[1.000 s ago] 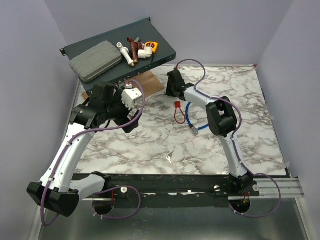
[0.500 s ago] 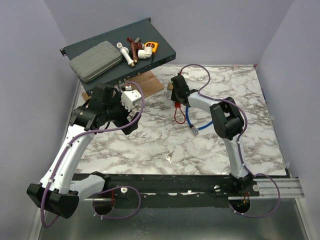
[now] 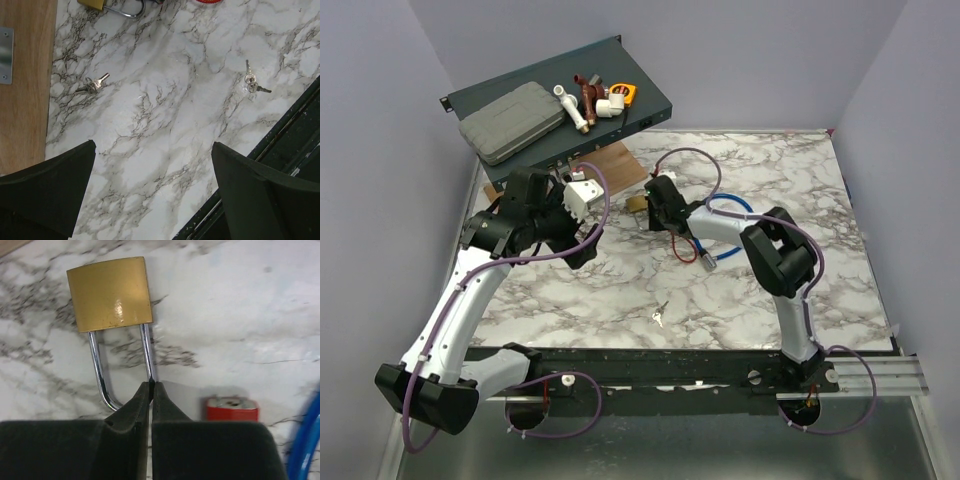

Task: Unlock with the key
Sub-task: Move the lock to the center of the board.

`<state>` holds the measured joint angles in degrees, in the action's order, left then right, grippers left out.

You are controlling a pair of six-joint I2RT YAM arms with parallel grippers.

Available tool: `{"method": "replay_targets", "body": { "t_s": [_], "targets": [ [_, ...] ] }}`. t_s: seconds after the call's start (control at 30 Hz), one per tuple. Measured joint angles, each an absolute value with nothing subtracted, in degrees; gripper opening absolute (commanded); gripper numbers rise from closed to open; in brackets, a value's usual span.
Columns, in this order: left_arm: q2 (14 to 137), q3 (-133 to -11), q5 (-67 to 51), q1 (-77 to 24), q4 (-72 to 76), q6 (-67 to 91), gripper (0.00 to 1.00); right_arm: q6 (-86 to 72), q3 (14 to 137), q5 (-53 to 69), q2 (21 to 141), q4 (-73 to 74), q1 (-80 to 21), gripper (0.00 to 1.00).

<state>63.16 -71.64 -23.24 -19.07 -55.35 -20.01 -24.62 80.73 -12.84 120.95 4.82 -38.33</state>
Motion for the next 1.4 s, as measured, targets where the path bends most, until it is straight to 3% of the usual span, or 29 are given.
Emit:
{"method": "replay_targets", "body": {
  "t_s": [0.27, 0.5, 0.87, 1.07, 1.4],
  "targets": [
    [63.3, -71.5, -23.4, -19.1, -55.3, -19.9, 0.98, -22.0, 79.8, -11.9, 120.1, 5.6, -42.7, 0.03],
    [63.3, -70.5, -23.6, -19.1, -55.4, -19.9, 0.98, -24.8, 69.0, -12.4, 112.2, 5.5, -43.5, 0.03],
    [63.3, -70.5, -24.3, -19.1, -55.5, -19.9, 0.99, -25.5, 62.2, -9.8, 103.4, 7.7, -43.5, 0.48],
    [63.3, -71.6, -26.0, -16.6, -57.0, -19.9, 0.99, -19.7, 67.5, -0.7, 105.1, -3.4, -45.1, 0.51],
    [61.3, -74.3, -31.0, -8.6, -58.9, -20.1, 0.98, -10.8, 81.2, 8.9, 123.0, -16.1, -49.3, 0.52]
  ]
}}
